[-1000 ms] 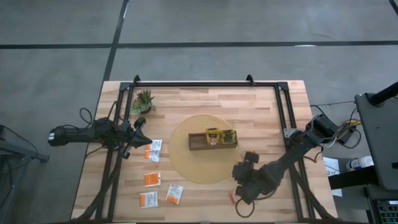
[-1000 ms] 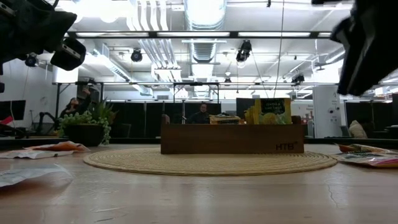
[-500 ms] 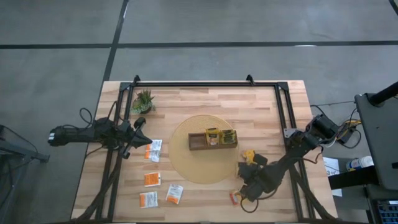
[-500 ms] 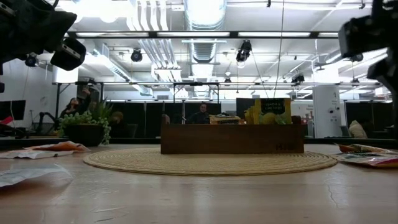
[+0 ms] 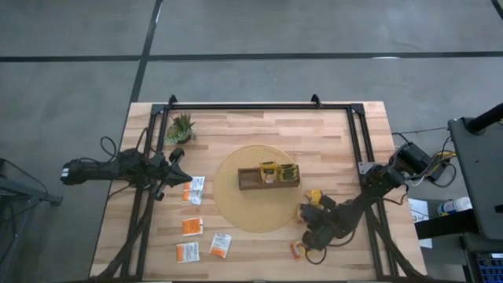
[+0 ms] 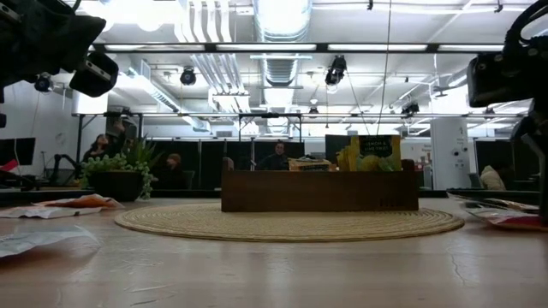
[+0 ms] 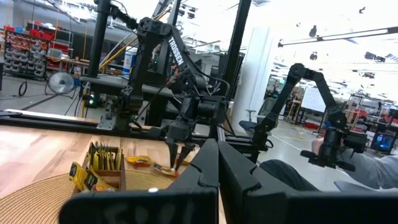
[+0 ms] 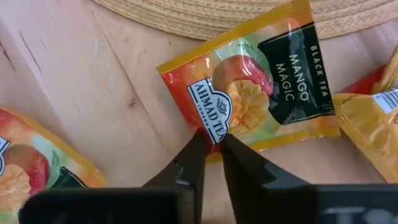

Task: Pick & Place Tea
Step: Put the orange tea bag into the middle of the wooden organizer

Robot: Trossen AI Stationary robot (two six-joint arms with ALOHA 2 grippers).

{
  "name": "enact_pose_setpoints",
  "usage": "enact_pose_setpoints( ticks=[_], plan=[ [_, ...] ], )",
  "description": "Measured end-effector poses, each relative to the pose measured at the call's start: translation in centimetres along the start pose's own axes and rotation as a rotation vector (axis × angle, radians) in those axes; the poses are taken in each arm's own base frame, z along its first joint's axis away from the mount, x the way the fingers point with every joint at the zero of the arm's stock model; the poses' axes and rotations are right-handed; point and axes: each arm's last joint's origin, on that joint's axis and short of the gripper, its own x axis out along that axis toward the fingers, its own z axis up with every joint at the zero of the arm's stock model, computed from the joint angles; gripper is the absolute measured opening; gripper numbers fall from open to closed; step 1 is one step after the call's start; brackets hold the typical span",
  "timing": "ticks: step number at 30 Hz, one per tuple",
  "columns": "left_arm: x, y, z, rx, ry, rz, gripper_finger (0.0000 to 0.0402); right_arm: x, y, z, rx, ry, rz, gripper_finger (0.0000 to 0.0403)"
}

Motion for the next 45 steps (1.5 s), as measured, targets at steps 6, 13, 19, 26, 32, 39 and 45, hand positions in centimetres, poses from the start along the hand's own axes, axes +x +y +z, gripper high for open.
enact_pose_setpoints(
  ticks=[6,13,19,26,32,39,45],
  plan=[
    [0.0,0.0,0.0,0.000,0.000,0.000,0.0000,-0.9,1.2,0.5,-0.062,-0.005,0.026,0.0011],
    [0.0,0.0,0.0,0.000,0.000,0.000,0.0000,-4.1,3.7,2.4,-0.174,-0.144,0.031,0.0008],
    [0.0,0.0,0.0,0.000,0.001,0.000,0.0000,-6.9,4.7,4.2,-0.299,-0.286,-0.065,0.0008],
    [0.0,0.0,0.0,0.000,0.001,0.001,0.0000,-9.7,5.1,6.9,-0.368,-0.424,-0.165,0.0008],
    [0.0,0.0,0.0,0.000,0.001,0.000,0.0000,-10.2,5.0,8.2,-0.388,-0.563,-0.274,0.0008],
    [0.0,0.0,0.0,0.000,0.001,0.000,0.0000,-10.0,4.7,8.2,-0.421,-0.594,-0.331,0.0008],
    [0.0,0.0,0.0,0.000,0.000,0.000,0.0000,-9.8,4.3,8.9,-0.420,-0.617,-0.377,0.0008]
  ],
)
